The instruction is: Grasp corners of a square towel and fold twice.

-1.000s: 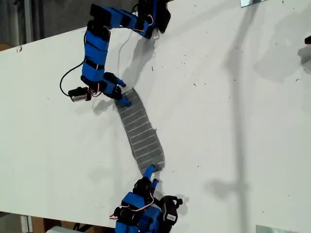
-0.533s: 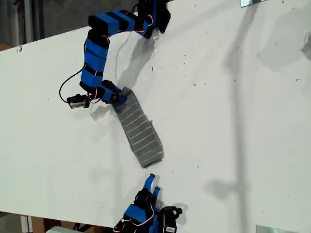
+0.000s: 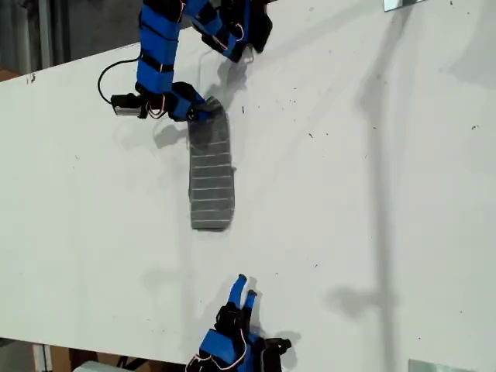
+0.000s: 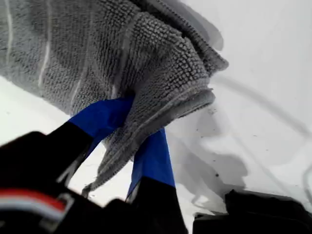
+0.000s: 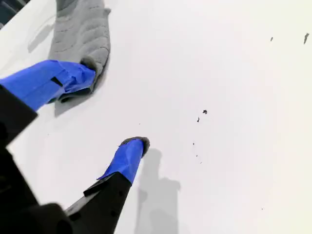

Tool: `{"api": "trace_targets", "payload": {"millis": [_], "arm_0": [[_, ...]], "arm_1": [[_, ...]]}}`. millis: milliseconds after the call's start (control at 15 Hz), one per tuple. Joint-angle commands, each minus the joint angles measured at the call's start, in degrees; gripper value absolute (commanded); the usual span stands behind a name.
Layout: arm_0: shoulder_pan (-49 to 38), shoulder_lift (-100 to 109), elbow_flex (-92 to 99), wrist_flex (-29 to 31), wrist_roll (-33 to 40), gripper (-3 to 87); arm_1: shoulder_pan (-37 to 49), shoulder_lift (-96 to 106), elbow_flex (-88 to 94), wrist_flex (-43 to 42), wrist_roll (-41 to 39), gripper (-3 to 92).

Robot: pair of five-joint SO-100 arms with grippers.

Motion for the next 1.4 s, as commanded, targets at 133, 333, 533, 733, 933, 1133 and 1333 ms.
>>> {"api": "trace_targets", "payload": {"millis": [133,333,533,733,933,1133,1333], "arm_0": [[-4.04,4.83,3.52,0.26,4.48,23.3],[-7.91,5.71,5.36,-0.7,7.56,23.3],[-10.63,5.63,8.35,-2.02,9.84,23.1],[-12.48,6.06,8.35,-2.11,11.69,23.1],[-13.27,6.24,8.35,-2.11,12.22,23.1],[-13.71,6.24,8.35,-2.11,12.39,23.0],[-13.97,6.24,8.44,-2.11,12.3,23.0]], "arm_1": [[-10.9,34.72,0.7,13.27,9.32,-0.1],[-10.9,31.9,-9.76,15.21,5.36,-0.1],[-12.48,7.21,-30.59,15.56,1.23,-0.1],[-14.68,-18.19,-58.62,17.75,-6.77,-0.1],[-17.05,-26.98,-67.59,12.74,-14.94,-0.1],[-21.45,-29.62,-67.15,6.15,-23.2,-0.1],[-23.73,-33.05,-68.2,2.72,-24.96,-0.1]]}}
